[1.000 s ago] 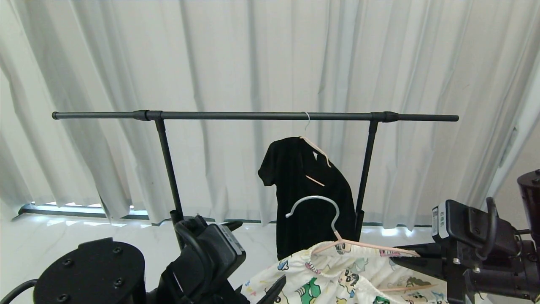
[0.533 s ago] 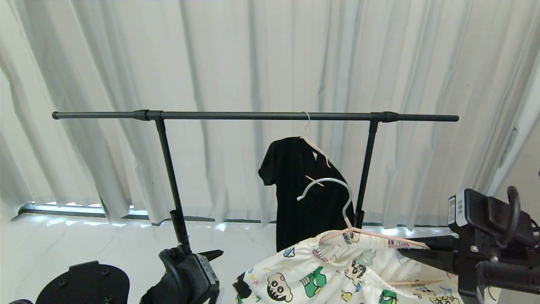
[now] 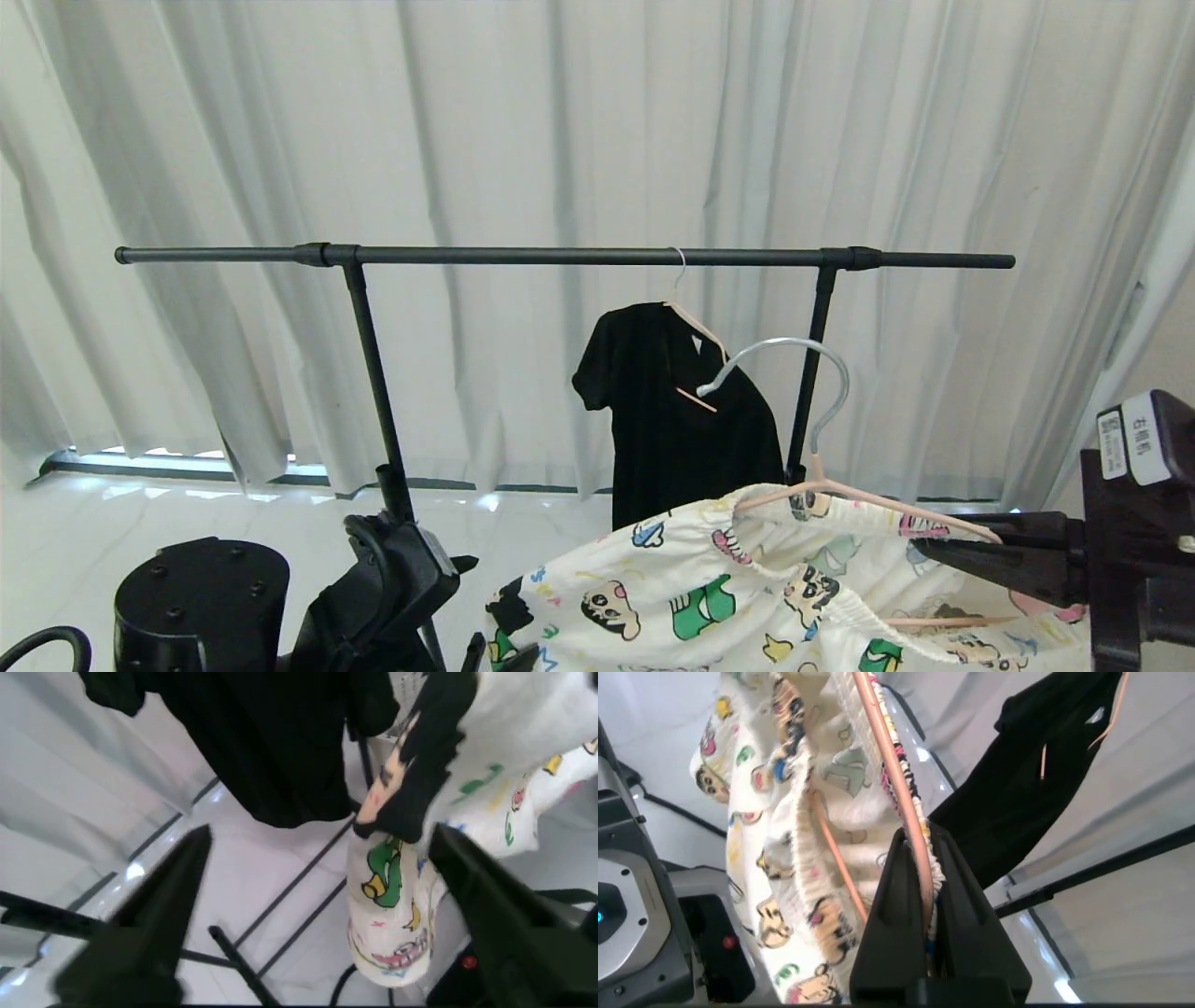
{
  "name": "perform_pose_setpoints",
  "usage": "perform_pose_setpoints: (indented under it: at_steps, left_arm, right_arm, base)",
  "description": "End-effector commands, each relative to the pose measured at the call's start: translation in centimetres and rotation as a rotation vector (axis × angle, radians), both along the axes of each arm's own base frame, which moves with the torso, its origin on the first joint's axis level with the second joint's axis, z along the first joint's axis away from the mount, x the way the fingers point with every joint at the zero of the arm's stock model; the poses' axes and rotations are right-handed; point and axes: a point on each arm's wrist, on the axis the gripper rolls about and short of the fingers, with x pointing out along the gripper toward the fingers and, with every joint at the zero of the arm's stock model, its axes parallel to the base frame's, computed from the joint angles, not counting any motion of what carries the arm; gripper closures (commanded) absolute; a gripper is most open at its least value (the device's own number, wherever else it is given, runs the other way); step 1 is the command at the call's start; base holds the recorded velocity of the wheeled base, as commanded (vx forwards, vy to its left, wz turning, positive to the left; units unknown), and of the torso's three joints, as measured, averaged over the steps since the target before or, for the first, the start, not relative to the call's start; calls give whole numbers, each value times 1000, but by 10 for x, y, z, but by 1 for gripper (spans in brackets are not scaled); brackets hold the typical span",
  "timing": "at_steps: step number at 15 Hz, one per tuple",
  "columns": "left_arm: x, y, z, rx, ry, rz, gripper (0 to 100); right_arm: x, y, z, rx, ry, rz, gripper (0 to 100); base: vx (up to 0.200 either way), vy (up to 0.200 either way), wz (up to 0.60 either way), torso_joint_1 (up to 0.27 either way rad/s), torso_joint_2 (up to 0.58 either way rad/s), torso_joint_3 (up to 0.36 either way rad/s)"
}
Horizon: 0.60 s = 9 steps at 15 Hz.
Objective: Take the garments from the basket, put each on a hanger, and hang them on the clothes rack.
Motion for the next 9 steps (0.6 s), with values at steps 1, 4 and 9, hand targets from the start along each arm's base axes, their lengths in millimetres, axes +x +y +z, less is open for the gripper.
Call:
perform_pose_setpoints:
  at_steps: [1, 4, 9]
  left_arm:
    - [1, 1, -3, 9, 12, 3, 100]
    - [3, 6, -7, 27, 26, 47, 100]
    - [5, 30, -23, 113, 75, 221, 100]
  right_arm:
    - [-3, -2, 2, 10, -14, 1, 100]
    - [-3, -3, 2, 9, -11, -4, 100]
    - [-2, -8, 5, 53, 20, -61, 100]
  base:
    - [0, 0, 0, 0, 0, 0]
    - [0, 0, 0, 0, 0, 0]
    - [0, 0, 0, 0, 0, 0]
